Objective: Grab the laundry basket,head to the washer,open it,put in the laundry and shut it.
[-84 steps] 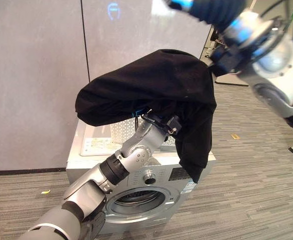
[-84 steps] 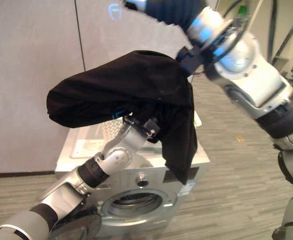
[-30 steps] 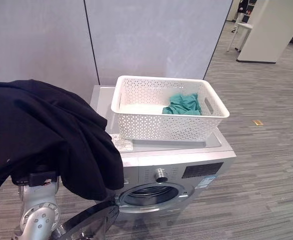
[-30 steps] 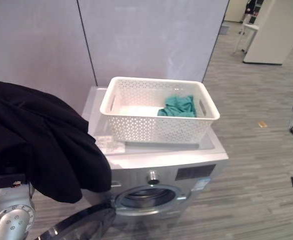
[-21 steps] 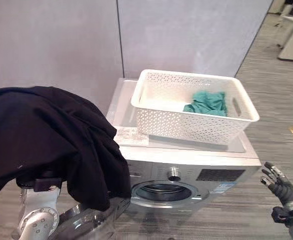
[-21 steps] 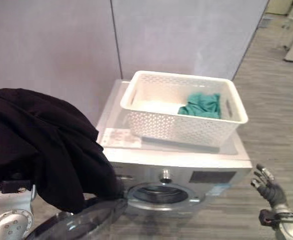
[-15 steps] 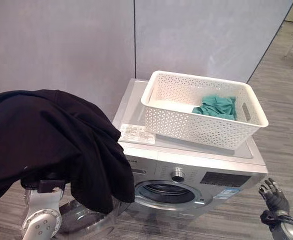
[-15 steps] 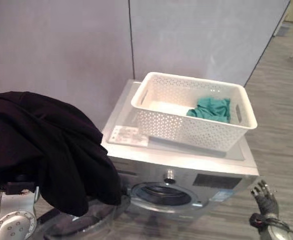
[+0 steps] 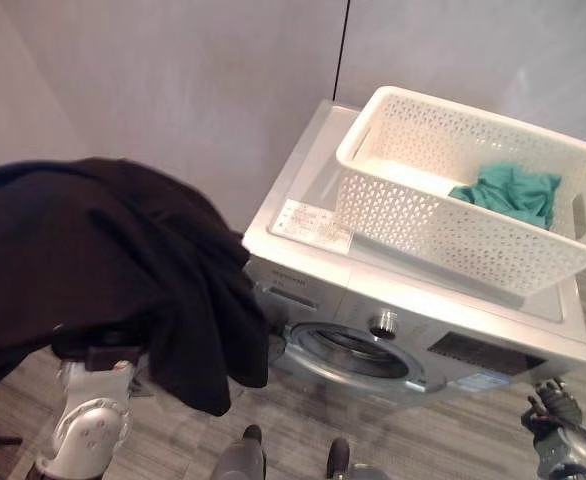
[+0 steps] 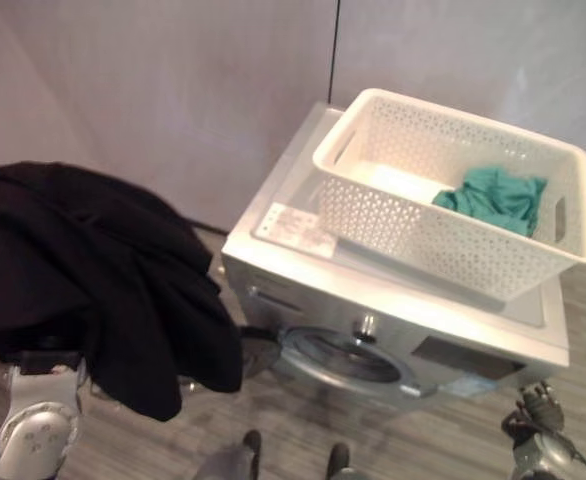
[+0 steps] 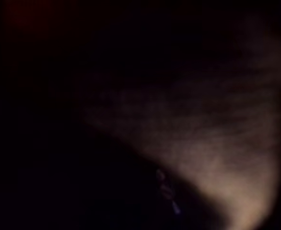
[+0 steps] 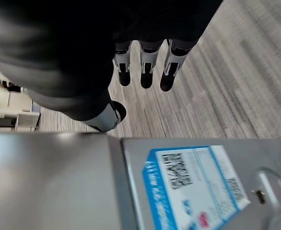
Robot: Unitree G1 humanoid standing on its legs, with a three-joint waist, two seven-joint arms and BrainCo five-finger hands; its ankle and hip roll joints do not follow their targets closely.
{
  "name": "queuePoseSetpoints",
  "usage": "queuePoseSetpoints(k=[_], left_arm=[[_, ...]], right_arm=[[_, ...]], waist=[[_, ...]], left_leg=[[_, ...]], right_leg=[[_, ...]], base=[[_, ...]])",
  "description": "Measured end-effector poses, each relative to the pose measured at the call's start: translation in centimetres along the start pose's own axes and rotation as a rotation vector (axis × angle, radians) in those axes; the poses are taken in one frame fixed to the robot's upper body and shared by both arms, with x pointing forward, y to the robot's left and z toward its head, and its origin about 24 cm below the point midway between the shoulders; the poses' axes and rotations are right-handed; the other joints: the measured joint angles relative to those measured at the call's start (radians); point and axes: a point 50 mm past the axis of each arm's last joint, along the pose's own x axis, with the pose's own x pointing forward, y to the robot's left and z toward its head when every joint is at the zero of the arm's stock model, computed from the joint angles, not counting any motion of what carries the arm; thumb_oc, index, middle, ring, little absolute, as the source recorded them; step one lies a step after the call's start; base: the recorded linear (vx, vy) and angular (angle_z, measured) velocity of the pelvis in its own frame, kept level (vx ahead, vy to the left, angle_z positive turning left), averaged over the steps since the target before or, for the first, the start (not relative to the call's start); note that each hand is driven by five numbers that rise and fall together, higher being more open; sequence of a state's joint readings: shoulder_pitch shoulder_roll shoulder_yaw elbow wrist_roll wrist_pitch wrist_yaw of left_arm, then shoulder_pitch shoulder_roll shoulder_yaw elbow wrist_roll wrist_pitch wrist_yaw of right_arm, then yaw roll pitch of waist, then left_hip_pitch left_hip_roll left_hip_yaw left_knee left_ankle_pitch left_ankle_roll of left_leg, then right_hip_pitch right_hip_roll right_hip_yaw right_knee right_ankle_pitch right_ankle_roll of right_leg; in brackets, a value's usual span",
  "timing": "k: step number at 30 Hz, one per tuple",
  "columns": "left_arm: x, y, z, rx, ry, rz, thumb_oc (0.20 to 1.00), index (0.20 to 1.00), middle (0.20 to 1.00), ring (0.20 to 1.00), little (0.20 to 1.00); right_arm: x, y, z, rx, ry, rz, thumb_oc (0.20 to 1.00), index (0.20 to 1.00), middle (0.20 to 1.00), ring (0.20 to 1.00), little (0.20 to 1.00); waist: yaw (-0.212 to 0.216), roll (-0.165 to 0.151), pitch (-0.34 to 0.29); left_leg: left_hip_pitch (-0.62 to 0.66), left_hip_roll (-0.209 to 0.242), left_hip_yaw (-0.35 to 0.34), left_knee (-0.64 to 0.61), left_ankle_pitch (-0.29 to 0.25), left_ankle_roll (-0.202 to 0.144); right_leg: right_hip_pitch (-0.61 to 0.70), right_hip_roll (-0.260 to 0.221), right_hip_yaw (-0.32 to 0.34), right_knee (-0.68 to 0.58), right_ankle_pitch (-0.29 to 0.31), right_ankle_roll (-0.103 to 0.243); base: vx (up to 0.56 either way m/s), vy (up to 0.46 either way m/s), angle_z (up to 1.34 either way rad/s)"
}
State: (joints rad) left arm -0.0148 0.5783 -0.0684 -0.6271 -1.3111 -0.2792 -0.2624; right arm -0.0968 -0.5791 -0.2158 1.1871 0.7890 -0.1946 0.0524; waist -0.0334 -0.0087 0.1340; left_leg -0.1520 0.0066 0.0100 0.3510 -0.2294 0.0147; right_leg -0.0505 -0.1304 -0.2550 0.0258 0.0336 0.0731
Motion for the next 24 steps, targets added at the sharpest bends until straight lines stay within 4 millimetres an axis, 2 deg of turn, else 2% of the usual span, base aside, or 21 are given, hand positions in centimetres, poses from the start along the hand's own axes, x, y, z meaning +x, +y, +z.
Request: queuePoseSetpoints(k=[1, 2, 3, 5, 6, 7, 8, 9, 10, 11, 13, 14, 15, 17, 22, 23, 24], left_arm=[[0.2, 0.0, -0.2, -0.003, 0.0, -0.01, 0.2, 0.2, 0.2, 0.2, 0.2], [0.2, 0.0, -0.9, -0.03, 0.014, -0.008, 0.2, 0.2, 0.2, 0.2, 0.2], [0.1, 0.0, -1.2, -0.04, 0.027, -0.006, 0.2, 0.2, 0.2, 0.2, 0.2], [0.0, 0.0, -1.4, -0.035, 0.043, -0.005, 0.2, 0.2, 0.2, 0.2, 0.2], [0.0, 0.1, -1.4, -0.027, 0.058, -0.005, 0.2, 0.2, 0.2, 0.2, 0.2], [0.0, 0.2, -1.4, -0.014, 0.078, -0.006, 0.2, 0.2, 0.2, 0.2, 0.2], [-0.1, 0.5, -1.5, 0.009, 0.129, -0.006, 0.2, 0.2, 0.2, 0.2, 0.2], [0.0, 0.5, -1.7, 0.004, 0.137, -0.007, 0.2, 0.2, 0.2, 0.2, 0.2], [0.2, 0.7, -2.3, -0.008, 0.178, -0.016, 0.2, 0.2, 0.2, 0.2, 0.2], [0.0, 0.9, -2.9, -0.015, 0.215, -0.009, 0.2, 0.2, 0.2, 0.2, 0.2], [-0.9, 1.2, -3.1, -0.015, 0.255, 0.024, 0.2, 0.2, 0.2, 0.2, 0.2], [-1.6, 1.4, -3.3, -0.024, 0.282, 0.051, 0.2, 0.2, 0.2, 0.2, 0.2], [-2.0, 1.4, -3.7, -0.04, 0.308, 0.065, 0.2, 0.2, 0.2, 0.2, 0.2], [-2.4, 1.3, -4.1, -0.064, 0.345, 0.065, 0.2, 0.2, 0.2, 0.2, 0.2], [-3.6, 1.6, -5.2, -0.109, 0.428, 0.091, 0.2, 0.2, 0.2, 0.2, 0.2], [-3.9, 1.6, -5.8, -0.134, 0.444, 0.1, 0.2, 0.2, 0.2, 0.2, 0.2], [-4.4, 1.4, -6.3, -0.159, 0.477, 0.102, 0.2, 0.2, 0.2, 0.2, 0.2]], right_arm=[[-0.3, -0.3, -1.0, 0.0, 0.026, -0.01, 1.0, 1.0, 1.0, 1.0, 1.0], [-1.0, -1.0, -2.9, 0.001, 0.085, -0.03, 1.0, 1.0, 1.0, 1.0, 1.0], [-1.5, -1.6, -4.0, -0.004, 0.118, -0.045, 1.0, 1.0, 1.0, 1.0, 1.0], [-2.0, -2.0, -5.2, -0.014, 0.156, -0.058, 1.0, 1.0, 1.0, 1.0, 1.0], [-2.3, -2.1, -5.9, -0.018, 0.176, -0.061, 1.0, 1.0, 1.0, 1.0, 1.0], [-2.6, -2.0, -6.6, -0.023, 0.193, -0.056, 1.0, 1.0, 1.0, 1.0, 1.0], [-3.0, -1.7, -7.6, -0.032, 0.225, -0.043, 1.0, 1.0, 1.0, 1.0, 1.0], [-3.3, -2.1, -7.9, -0.04, 0.235, -0.048, 1.0, 1.0, 1.0, 1.0, 1.0], [-3.4, -1.7, -8.4, -0.056, 0.248, -0.028, 1.0, 1.0, 1.0, 1.0, 1.0], [-3.5, -1.6, -8.7, -0.061, 0.258, -0.02, 1.0, 1.0, 1.0, 1.0, 1.0], [-3.2, -1.0, -8.2, -0.07, 0.245, -0.005, 1.0, 1.0, 1.0, 1.0, 1.0], [-3.0, -0.7, -8.0, -0.081, 0.243, 0.003, 1.0, 1.0, 1.0, 1.0, 1.0], [-2.9, -0.5, -8.0, -0.088, 0.246, 0.007, 1.0, 1.0, 1.0, 1.0, 1.0], [-2.5, 0.3, -7.5, -0.111, 0.239, 0.025, 1.0, 1.0, 1.0, 1.0, 1.0], [-1.9, 2.0, -6.8, -0.171, 0.226, 0.082, 1.0, 1.0, 1.0, 1.0, 1.0], [-2.0, 1.9, -7.1, -0.205, 0.243, 0.089, 1.0, 1.0, 1.0, 1.0, 1.0], [-2.3, 1.7, -7.8, -0.256, 0.275, 0.109, 1.0, 1.0, 1.0, 1.0, 1.0]], waist=[[-0.011, -0.008, 0.007], [-0.009, -0.026, 0.005], [-0.019, -0.035, -0.001], [-0.018, -0.042, -0.004], [-0.022, -0.048, -0.008], [-0.035, -0.048, -0.008], [-0.039, -0.041, -0.006], [-0.05, -0.044, -0.007], [-0.053, -0.043, -0.01], [-0.059, -0.047, -0.013], [-0.046, -0.055, -0.018], [-0.038, -0.059, -0.02], [-0.037, -0.064, -0.024], [-0.02, -0.064, -0.025], [-0.008, -0.061, -0.021], [-0.004, -0.057, -0.018], [0.022, -0.062, -0.022]], left_leg=[[0.023, -0.016, 0.0, -0.044, 0.006, 0.012], [0.049, -0.042, 0.0, -0.084, 0.024, 0.027], [0.049, -0.053, 0.008, -0.081, 0.021, 0.037], [0.046, -0.064, 0.019, -0.074, 0.016, 0.05], [0.048, -0.071, 0.028, -0.076, 0.016, 0.06], [0.051, -0.072, 0.027, -0.078, 0.016, 0.065], [0.092, -0.067, 0.031, -0.121, 0.031, 0.075], [0.101, -0.067, 0.028, -0.132, 0.035, 0.082], [0.098, -0.066, 0.003, -0.129, 0.036, 0.082], [0.102, -0.065, -0.002, -0.133, 0.037, 0.08], [0.106, -0.064, 0.031, -0.129, 0.036, 0.078], [0.117, -0.067, 0.033, -0.129, 0.026, 0.07], [0.119, -0.066, 0.028, -0.119, 0.019, 0.062], [0.119, -0.048, 0.03, -0.111, 0.012, 0.05], [0.122, -0.015, 0.029, -0.11, 0.004, 0.037], [0.125, -0.005, 0.026, -0.11, 0.008, 0.033], [0.134, 0.006, 0.028, -0.114, 0.014, 0.022]], right_leg=[[-0.002, -0.014, 0.005, 0.014, -0.001, 0.012], [-0.002, -0.038, 0.014, 0.019, -0.003, 0.012], [-0.008, -0.045, 0.03, 0.02, -0.004, 0.009], [-0.015, -0.052, 0.05, 0.022, 0.004, 0.009], [-0.022, -0.06, 0.06, 0.032, 0.02, 0.023], [-0.037, -0.064, 0.066, 0.063, 0.028, 0.027], [-0.095, -0.056, 0.086, 0.168, -0.012, 0.017], [-0.105, -0.042, 0.106, 0.179, -0.016, 0.021], [-0.128, 0.018, 0.245, 0.213, -0.03, 0.04], [-0.145, 0.037, 0.265, 0.222, -0.042, 0.037], [-0.164, 0.015, 0.248, 0.195, -0.01, 0.012], [-0.159, -0.004, 0.227, 0.15, 0.062, 0.007], [-0.139, -0.006, 0.241, 0.117, 0.087, 0.025], [-0.118, 0.008, 0.242, 0.073, 0.101, 0.028], [-0.092, 0.025, 0.23, 0.033, 0.109, 0.016], [-0.092, 0.024, 0.248, 0.064, 0.072, 0.017], [-0.086, -0.003, 0.259, 0.099, 0.058, 0.034]], base=[[0.04, 0.189, 0.04], [0.01, 0.122, -0.02], [-0.01, 0.17, -0.1], [-0.03, 0.139, -0.2], [-0.02, 0.079, -0.13], [-0.06, 0.091, -0.19], [-0.05, 0.05, -0.08], [-0.08, 0.005, 0.16], [-0.03, -0.075, 0.45], [-0.03, -0.074, 0.35], [-0.01, -0.093, -0.18], [-0.02, -0.114, -0.2], [-0.04, -0.084, -0.13], [-0.08, -0.147, -0.14], [-0.08, -0.189, -0.01], [-0.07, -0.251, 0.2], [-0.05, -0.29, 0.04]])
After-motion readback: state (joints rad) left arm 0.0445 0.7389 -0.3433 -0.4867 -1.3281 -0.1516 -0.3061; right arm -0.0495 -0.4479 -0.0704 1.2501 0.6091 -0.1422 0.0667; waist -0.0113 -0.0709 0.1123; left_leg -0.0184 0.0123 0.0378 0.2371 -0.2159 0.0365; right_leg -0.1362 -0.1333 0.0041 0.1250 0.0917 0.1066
